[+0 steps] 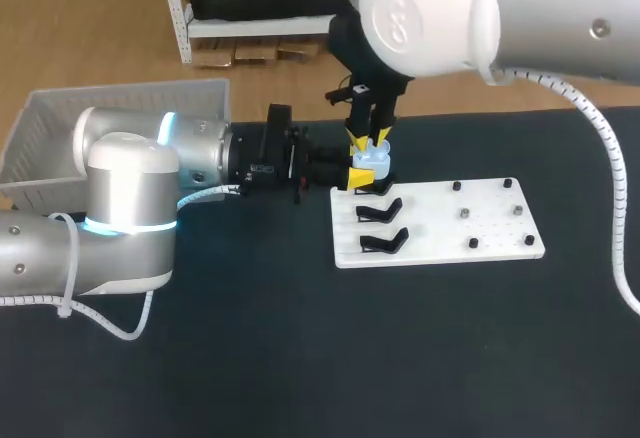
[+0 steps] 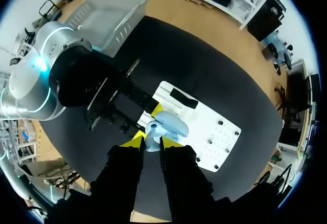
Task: Pick up each earbud case from the left stands, insert the matching earbuds, close the lid, and place the case in the box.
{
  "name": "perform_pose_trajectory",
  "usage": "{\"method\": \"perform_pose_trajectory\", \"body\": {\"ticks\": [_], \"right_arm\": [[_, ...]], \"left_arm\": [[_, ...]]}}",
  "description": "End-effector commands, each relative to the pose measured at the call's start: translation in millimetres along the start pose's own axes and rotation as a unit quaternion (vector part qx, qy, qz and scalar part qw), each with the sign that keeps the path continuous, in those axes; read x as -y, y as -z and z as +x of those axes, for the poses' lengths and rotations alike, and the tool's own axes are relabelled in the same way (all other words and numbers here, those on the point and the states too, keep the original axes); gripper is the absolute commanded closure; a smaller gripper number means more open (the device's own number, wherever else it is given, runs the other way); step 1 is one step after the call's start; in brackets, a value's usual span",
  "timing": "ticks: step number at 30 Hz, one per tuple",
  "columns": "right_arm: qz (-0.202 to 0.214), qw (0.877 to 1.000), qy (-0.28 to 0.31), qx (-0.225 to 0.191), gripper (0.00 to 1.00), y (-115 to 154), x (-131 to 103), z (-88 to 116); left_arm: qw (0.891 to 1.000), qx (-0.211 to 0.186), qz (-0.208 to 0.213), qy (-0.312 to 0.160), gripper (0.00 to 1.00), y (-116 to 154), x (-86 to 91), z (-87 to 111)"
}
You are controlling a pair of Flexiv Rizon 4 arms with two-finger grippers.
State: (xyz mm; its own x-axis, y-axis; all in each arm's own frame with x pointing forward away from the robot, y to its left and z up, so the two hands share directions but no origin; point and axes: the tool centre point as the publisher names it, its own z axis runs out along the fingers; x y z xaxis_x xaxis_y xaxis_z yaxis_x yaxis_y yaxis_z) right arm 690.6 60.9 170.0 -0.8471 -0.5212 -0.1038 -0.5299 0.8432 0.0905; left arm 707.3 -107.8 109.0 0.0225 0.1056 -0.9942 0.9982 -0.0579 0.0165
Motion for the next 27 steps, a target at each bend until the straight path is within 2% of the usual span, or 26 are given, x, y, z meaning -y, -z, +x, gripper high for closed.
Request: {"method": "perform_pose_trajectory", "body": {"ticks": [1,27], "right_arm": [[0.002,1.000,-0.001,0.004,1.00,-2.7,-0.5,3.2],[-0.001,1.000,-0.005,0.000,1.00,-7.7,0.2,-2.3]], "left_arm": [[1.000,0.002,-0.003,-0.002,1.00,0.0,1.4,1.1],[1.000,0.002,-0.003,-0.002,1.00,0.0,1.4,1.1]]}}
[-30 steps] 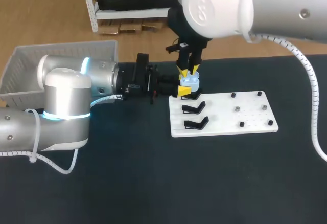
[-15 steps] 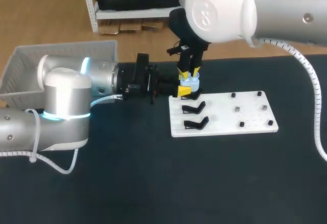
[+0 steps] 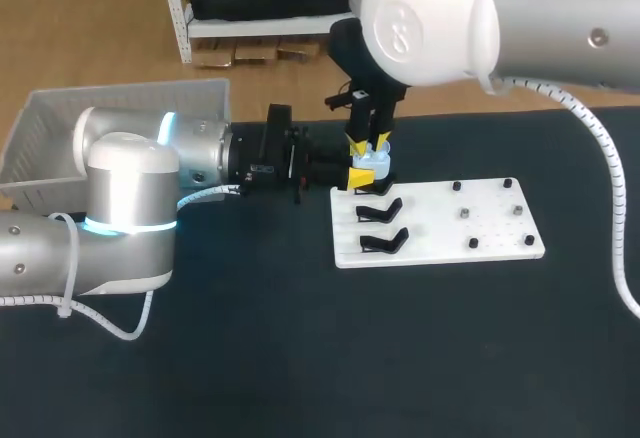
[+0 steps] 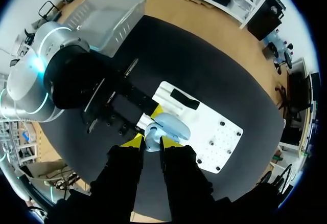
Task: Pick up each earbud case from the left stands, insert the matching earbuds, close the lid, and place the case in the box.
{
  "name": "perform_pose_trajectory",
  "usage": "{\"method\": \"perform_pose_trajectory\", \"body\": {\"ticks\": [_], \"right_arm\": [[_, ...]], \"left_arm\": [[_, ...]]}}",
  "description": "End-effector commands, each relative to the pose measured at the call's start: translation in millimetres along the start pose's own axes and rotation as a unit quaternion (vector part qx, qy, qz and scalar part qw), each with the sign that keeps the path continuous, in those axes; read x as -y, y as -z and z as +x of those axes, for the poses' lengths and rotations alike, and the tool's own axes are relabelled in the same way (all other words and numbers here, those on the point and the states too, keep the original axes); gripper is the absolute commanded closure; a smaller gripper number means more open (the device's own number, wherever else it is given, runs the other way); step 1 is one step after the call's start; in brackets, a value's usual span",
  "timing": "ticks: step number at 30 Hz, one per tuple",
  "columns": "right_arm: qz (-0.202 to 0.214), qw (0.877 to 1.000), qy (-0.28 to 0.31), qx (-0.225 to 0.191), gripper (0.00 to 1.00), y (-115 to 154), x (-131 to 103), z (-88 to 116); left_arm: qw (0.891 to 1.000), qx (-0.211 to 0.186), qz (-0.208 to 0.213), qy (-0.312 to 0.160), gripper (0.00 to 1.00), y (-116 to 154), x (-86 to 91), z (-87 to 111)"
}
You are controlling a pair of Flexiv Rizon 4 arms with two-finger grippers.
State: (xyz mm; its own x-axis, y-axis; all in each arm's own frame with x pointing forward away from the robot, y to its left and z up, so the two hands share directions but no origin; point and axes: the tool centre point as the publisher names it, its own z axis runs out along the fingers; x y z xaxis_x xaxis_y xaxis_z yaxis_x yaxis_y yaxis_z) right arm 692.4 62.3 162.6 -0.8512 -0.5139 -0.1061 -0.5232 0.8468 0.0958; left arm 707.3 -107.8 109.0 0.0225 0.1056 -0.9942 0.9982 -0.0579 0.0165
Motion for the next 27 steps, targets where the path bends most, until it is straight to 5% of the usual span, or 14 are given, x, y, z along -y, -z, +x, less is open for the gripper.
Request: {"method": "perform_pose_trajectory", "body": {"ticks": [1,23,27], "right_arm": [[0.001,1.000,-0.001,-0.001,1.00,-0.2,-0.3,-1.1],[0.008,1.000,-0.001,-0.014,1.00,-9.5,1.5,-2.8],[0.001,1.000,-0.002,-0.013,0.35,-5.3,0.8,-1.1]], "left_arm": [[1.000,0.002,-0.003,-0.002,1.00,0.0,1.4,1.1],[1.000,0.002,-0.003,-0.002,1.00,0.0,1.4,1.1],[1.000,0.002,-0.003,-0.002,1.00,0.0,1.4,1.1]]}}
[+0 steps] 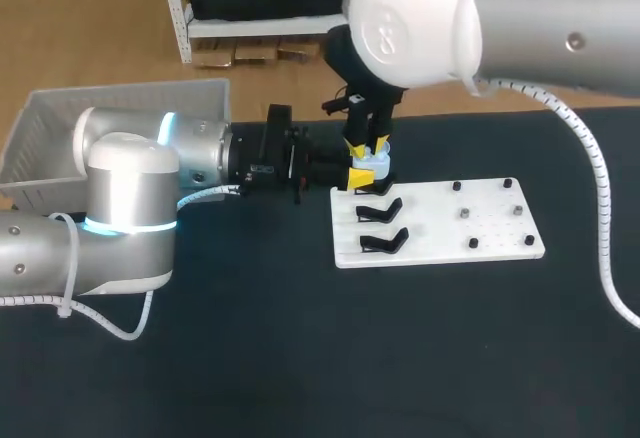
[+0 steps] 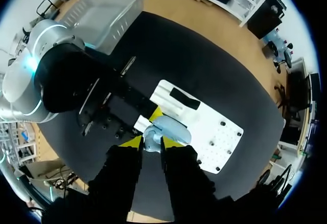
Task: Pick up each earbud case from the left stands, insert the matching earbuds, close the lid, and place the case in the box.
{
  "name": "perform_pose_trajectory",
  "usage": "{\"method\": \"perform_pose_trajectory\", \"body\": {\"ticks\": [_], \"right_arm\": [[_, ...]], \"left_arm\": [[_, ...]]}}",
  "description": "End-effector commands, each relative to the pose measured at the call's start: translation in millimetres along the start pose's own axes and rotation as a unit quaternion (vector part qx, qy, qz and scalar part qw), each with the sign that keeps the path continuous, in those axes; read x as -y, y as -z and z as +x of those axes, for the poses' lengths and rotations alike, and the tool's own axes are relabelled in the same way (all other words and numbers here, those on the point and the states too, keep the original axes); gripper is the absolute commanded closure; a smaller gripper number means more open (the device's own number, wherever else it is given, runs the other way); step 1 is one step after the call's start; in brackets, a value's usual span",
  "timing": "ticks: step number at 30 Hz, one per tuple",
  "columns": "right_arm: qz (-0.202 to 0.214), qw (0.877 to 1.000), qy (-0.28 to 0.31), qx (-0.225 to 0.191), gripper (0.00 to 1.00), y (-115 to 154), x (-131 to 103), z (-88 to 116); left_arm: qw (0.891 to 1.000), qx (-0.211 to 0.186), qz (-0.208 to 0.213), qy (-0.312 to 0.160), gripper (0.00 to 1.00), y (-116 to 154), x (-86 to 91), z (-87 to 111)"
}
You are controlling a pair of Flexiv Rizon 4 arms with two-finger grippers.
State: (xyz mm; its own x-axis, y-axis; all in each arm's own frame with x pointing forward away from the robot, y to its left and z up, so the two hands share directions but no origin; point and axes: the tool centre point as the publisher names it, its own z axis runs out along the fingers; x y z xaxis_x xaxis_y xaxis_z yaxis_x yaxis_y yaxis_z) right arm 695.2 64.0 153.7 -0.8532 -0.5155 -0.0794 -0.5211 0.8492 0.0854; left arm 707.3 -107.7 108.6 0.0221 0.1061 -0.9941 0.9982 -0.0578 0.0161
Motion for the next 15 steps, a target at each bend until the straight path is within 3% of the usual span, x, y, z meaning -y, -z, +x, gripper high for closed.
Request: {"method": "perform_pose_trajectory", "body": {"ticks": [1,8,12,15], "right_arm": [[-0.009,1.000,-0.001,0.004,0.27,7,0,2],[-0.040,0.999,-0.016,0.025,0.07,35,2,3],[-0.039,0.995,-0.082,0.035,0.00,42,21,-13],[-0.045,0.988,-0.148,0.026,0.00,38,42,-28]], "left_arm": [[1.000,0.002,-0.003,-0.002,1.00,0,1.4,0.6],[1.000,0.002,-0.003,-0.002,1.00,0,1.4,0.6],[1.000,0.002,-0.003,-0.002,1.00,0,1.4,0.6],[1.000,0.002,-0.003,-0.002,1.00,0,1.4,0.6]]}}
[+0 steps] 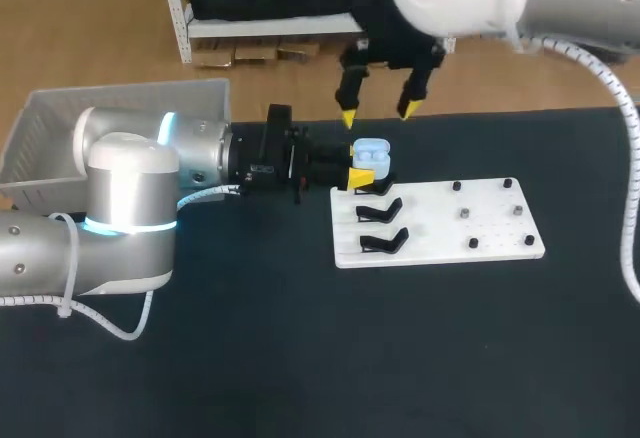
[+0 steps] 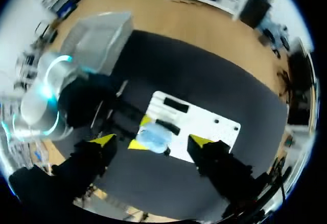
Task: Pick up each earbud case from the left stands, insert the matching earbuds, close the lid, and place the case in the box.
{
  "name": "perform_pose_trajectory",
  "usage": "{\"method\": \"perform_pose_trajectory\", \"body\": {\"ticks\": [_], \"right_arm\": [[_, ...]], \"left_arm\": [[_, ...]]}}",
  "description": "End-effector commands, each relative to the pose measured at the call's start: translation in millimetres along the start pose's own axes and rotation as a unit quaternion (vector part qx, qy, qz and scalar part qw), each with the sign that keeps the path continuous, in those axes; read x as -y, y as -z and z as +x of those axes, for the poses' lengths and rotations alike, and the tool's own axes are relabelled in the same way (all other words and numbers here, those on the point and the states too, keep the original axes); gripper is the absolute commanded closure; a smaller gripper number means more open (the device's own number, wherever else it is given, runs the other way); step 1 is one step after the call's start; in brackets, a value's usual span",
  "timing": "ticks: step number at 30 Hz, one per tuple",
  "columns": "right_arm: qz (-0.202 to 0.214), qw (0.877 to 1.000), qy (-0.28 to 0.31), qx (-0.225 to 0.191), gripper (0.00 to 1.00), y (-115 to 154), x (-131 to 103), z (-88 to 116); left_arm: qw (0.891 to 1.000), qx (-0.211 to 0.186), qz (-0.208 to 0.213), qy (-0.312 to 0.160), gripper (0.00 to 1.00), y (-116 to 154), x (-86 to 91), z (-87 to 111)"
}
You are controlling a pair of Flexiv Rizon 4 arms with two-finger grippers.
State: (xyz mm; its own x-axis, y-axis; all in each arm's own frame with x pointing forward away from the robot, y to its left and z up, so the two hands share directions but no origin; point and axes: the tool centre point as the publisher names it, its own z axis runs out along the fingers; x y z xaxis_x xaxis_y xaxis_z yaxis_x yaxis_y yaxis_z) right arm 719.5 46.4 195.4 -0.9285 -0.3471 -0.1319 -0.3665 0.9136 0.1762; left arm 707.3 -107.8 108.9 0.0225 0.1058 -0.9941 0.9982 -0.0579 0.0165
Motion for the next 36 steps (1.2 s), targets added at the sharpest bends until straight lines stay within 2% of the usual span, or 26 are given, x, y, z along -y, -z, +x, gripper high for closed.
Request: {"method": "perform_pose_trajectory", "body": {"ticks": [1,7,13,23,36], "right_arm": [[-0.006,0.997,-0.070,-0.010,0.00,-6,19,-18],[0.009,0.993,-0.116,-0.030,0.00,-25,39,-31],[0.014,0.989,-0.138,-0.045,0.00,-40,52,-29],[0.019,0.986,-0.153,-0.066,0.00,-49,63,-10],[0.008,0.985,-0.146,-0.087,0.00,-44,53,21]], "left_arm": [[1.000,0.002,-0.003,-0.002,1.00,0,1.4,1.0],[1.000,0.002,-0.003,-0.002,1.00,0,1.4,1.0],[1.000,0.002,-0.003,-0.002,1.00,0,1.4,1.0],[1.000,0.002,-0.003,-0.002,1.00,0,1.4,1.0],[1.000,0.002,-0.003,-0.002,1.00,0,1.4,1.0]]}}
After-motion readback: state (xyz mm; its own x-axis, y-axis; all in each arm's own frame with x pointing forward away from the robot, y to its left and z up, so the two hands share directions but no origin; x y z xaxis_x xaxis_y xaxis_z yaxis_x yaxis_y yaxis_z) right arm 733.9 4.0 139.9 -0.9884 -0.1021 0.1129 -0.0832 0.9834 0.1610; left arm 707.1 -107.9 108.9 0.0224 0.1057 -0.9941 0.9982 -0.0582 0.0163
